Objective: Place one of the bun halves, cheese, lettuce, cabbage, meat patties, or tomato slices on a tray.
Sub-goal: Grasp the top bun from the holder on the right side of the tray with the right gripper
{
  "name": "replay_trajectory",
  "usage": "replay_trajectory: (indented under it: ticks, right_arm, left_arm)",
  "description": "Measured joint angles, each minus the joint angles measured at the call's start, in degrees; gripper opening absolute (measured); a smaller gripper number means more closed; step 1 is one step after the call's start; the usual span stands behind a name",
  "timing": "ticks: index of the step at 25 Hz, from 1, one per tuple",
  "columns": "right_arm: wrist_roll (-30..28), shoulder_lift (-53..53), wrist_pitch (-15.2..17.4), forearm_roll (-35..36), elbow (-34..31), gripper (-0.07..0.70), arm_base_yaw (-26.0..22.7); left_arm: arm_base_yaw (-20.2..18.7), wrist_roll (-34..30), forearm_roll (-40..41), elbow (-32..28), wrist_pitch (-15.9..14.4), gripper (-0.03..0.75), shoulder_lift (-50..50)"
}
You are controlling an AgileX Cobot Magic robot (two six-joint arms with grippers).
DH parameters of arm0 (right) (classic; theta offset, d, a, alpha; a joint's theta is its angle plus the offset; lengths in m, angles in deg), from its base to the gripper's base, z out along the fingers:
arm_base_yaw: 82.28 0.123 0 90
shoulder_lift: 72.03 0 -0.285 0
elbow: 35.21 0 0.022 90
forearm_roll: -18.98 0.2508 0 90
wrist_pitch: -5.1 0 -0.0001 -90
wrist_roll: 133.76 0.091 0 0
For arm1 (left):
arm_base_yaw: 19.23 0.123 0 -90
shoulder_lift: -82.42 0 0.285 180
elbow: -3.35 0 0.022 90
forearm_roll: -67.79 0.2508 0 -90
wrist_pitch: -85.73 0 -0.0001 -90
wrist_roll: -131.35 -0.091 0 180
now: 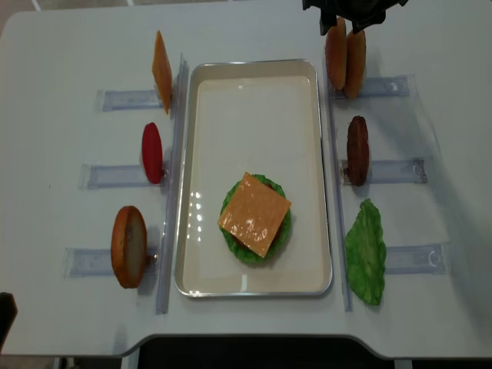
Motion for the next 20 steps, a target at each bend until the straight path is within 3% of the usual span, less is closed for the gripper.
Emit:
replay_trajectory:
  ticks: [20]
  right_arm:
    - [-0.1, 0.0, -0.5, 0.6, 0.0, 0.426, 0.0]
  left_arm:
    - [0.0, 0.0, 0.0, 0.0, 0.0, -0.007, 0.0]
